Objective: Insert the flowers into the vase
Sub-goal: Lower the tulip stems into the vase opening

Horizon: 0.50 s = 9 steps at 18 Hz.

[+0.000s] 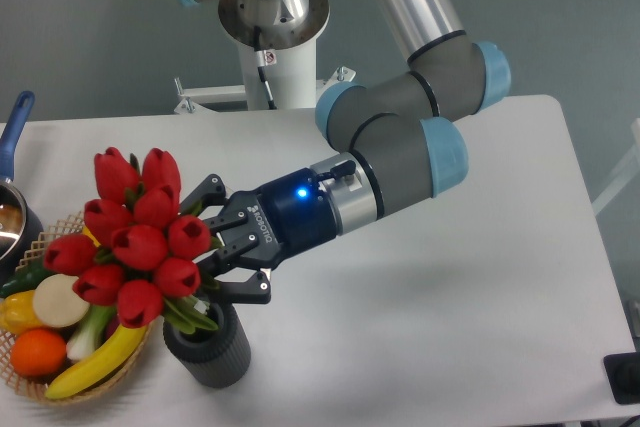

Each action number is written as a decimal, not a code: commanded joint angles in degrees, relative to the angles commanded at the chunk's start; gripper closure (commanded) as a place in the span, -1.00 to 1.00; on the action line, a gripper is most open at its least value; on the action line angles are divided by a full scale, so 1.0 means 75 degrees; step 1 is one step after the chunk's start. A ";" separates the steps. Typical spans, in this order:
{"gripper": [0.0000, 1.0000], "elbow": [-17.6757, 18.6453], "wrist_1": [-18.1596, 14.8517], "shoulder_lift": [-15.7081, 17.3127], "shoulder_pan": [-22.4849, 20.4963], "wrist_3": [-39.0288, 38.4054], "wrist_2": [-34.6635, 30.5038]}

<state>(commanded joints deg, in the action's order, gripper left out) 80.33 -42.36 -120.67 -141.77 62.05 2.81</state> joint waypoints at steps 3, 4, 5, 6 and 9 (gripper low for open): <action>0.33 0.0012 0.0000 -0.0094 0.0000 0.0000 -0.0012; 0.33 0.0012 0.0000 -0.0106 0.0000 0.0000 -0.0012; 0.33 0.0000 0.0000 -0.0106 0.0000 0.0000 -0.0012; 0.33 -0.0012 0.0000 -0.0118 0.0000 0.0000 -0.0012; 0.33 0.0000 0.0000 -0.0164 0.0012 0.0000 -0.0012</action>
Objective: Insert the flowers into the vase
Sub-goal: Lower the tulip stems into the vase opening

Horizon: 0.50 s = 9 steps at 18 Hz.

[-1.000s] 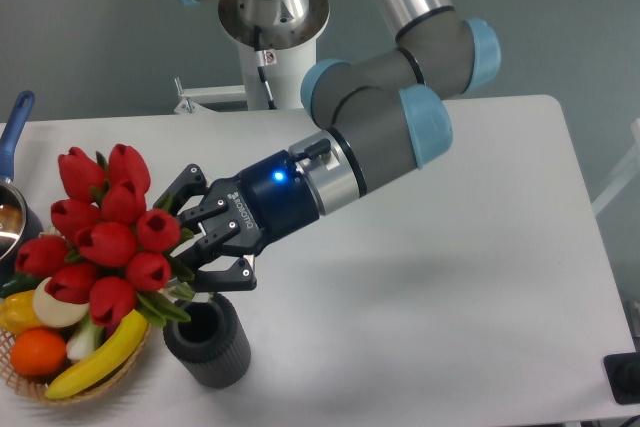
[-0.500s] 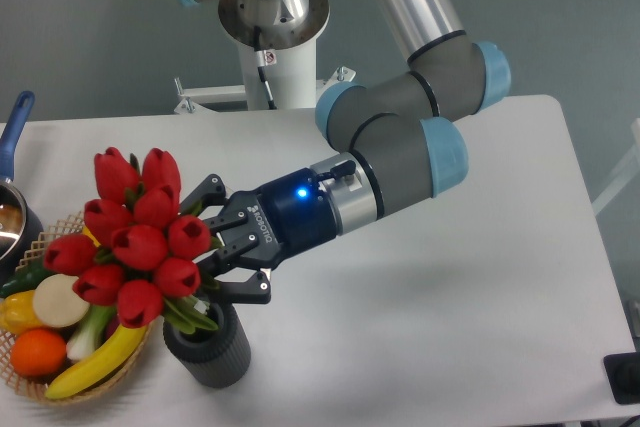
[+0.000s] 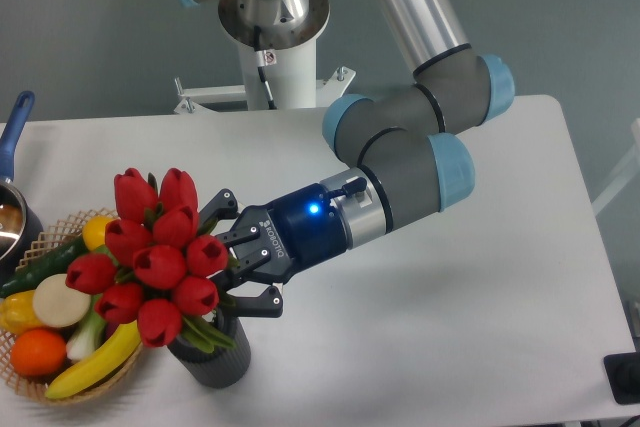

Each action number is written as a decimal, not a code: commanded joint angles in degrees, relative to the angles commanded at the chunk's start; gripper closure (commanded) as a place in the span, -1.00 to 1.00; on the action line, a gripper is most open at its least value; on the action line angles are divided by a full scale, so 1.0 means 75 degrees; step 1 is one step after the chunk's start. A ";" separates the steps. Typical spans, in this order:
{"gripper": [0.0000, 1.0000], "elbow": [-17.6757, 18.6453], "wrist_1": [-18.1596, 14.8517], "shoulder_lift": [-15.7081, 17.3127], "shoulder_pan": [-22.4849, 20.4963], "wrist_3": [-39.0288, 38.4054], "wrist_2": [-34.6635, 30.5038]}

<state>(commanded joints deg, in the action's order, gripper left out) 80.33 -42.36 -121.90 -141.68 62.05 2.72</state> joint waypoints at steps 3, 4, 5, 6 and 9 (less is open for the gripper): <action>0.33 0.0023 0.0000 -0.0047 0.0012 0.0000 0.0000; 0.33 0.0047 0.0000 -0.0047 0.0012 0.0000 0.0012; 0.33 0.0047 0.0000 -0.0047 0.0012 0.0000 0.0000; 0.33 0.0047 0.0000 -0.0047 0.0012 0.0000 0.0012; 0.33 0.0047 0.0000 -0.0059 0.0035 0.0000 0.0000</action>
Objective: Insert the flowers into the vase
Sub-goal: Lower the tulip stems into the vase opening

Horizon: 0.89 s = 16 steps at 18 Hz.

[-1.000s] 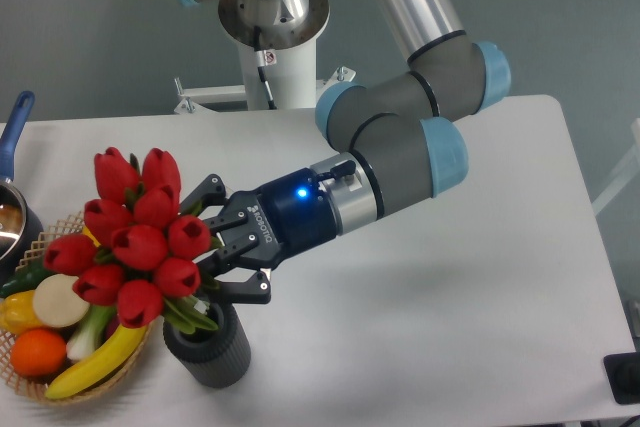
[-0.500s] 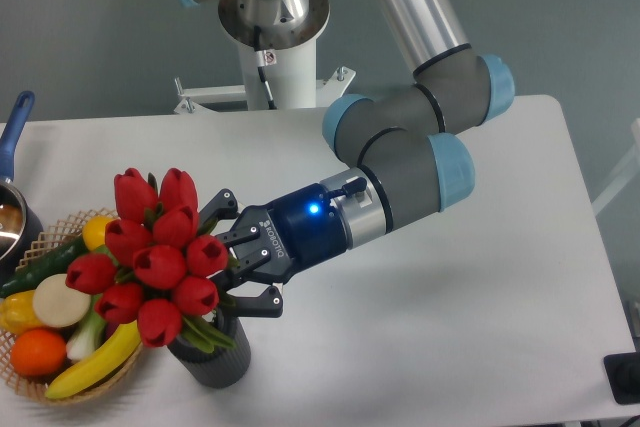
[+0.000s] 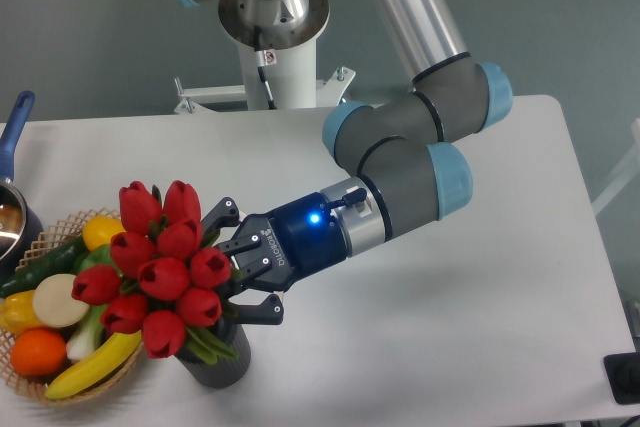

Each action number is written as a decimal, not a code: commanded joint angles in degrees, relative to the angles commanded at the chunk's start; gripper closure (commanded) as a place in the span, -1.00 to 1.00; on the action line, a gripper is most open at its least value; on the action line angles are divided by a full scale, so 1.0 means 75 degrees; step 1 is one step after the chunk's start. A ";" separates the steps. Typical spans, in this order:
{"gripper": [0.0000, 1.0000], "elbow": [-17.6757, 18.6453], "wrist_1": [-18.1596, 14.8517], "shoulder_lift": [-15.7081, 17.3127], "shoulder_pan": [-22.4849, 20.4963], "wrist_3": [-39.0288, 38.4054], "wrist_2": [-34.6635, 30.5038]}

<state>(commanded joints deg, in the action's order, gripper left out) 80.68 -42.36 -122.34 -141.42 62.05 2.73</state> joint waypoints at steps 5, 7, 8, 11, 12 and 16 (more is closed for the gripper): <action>0.33 -0.0117 0.0000 -0.0082 0.0000 0.0000 0.0000; 0.33 -0.0129 0.0000 -0.0094 0.0023 0.0000 0.0000; 0.33 -0.0129 0.0000 -0.0094 0.0023 0.0000 0.0000; 0.33 -0.0082 0.0000 -0.0164 0.0023 0.0000 0.0000; 0.33 -0.0047 0.0000 -0.0199 0.0023 0.0000 0.0000; 0.33 0.0140 0.0000 -0.0199 0.0035 0.0000 0.0000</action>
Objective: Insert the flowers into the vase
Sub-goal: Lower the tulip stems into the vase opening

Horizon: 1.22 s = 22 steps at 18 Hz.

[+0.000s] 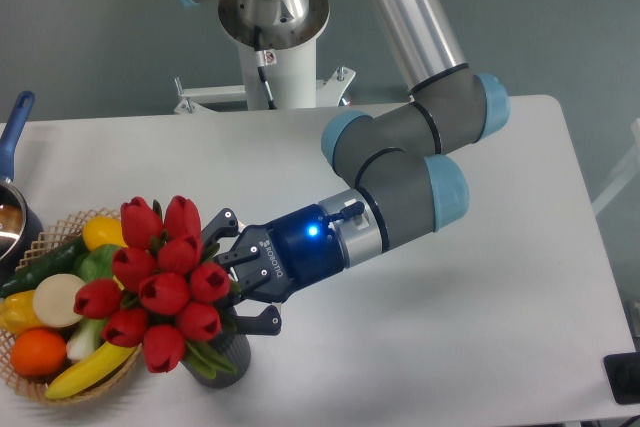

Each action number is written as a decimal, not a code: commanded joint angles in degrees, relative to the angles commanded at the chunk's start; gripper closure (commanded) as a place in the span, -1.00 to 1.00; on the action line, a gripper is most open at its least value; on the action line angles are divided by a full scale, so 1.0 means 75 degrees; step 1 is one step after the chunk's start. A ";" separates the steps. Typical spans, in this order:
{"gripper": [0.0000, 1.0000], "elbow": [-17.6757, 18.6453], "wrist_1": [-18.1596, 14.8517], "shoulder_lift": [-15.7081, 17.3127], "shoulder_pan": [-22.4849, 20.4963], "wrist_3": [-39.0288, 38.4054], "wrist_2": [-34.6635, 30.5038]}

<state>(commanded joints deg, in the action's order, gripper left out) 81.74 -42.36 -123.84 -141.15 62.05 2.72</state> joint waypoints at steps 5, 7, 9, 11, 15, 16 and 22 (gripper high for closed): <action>0.33 0.0327 0.0000 0.0000 0.0000 0.0234 0.0000; 0.33 0.0457 0.0000 0.0000 -0.0012 0.0328 0.0000; 0.33 0.0515 0.0000 0.0000 0.0000 0.0375 0.0000; 0.33 0.0551 0.0000 0.0000 0.0000 0.0445 0.0000; 0.33 0.0563 0.0000 -0.0047 0.0000 0.0504 0.0000; 0.33 0.0597 0.0000 -0.0058 0.0000 0.0516 -0.0012; 0.33 0.0902 0.0000 -0.0164 -0.0012 0.1019 -0.0012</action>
<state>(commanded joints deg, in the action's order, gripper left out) 88.50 -42.36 -125.07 -141.24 69.69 2.64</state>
